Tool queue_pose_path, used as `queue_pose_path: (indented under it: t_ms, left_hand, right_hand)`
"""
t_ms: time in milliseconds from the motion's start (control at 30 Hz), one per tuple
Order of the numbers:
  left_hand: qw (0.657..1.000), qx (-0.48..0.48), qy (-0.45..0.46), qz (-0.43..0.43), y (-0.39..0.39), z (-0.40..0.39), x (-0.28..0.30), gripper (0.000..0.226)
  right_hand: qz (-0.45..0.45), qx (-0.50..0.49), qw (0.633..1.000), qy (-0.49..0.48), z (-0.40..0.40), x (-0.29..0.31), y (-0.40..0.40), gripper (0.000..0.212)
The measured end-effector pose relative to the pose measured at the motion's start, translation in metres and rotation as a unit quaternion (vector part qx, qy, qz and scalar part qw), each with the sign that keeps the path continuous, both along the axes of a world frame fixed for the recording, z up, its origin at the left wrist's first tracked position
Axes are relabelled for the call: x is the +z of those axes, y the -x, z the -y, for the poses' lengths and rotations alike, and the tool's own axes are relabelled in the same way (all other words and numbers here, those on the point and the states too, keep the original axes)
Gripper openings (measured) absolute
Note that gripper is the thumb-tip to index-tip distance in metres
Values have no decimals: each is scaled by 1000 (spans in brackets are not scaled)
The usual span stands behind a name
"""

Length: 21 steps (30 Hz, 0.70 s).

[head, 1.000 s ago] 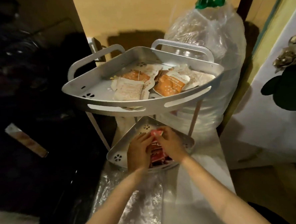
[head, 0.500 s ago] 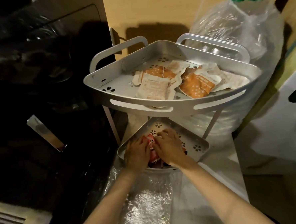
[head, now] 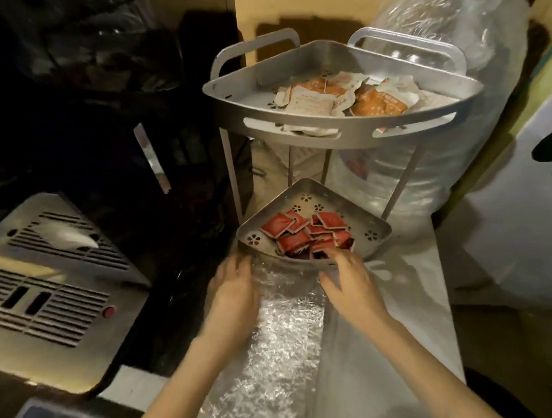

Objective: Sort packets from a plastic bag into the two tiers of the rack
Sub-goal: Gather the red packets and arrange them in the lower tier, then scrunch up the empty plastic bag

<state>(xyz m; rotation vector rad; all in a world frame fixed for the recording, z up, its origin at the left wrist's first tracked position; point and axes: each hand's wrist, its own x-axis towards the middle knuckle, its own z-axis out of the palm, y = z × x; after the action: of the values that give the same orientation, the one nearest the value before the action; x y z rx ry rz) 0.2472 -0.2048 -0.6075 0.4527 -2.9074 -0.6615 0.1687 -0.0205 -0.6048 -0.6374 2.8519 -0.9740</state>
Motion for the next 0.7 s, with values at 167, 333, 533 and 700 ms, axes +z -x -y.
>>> queue_pose_path:
  t_ms: [167, 333, 533, 700]
  left_hand:
    - [997, -5, 15, 77, -48, 3, -21, 63]
    - [997, -19, -39, 71, -71, 0, -34, 68]
    - [985, 7, 28, 169, -87, -8, -45, 59]
    - [985, 14, 18, 169, -84, -9, -45, 58]
  right_hand:
    - [63, -23, 994, -87, -20, -35, -54, 62]
    - [62, 31, 986, -153, -21, -54, -82, 102]
    - [96, -15, 988, -119, -9, -62, -96, 76]
    - [121, -35, 988, -89, 1, -57, -99, 59]
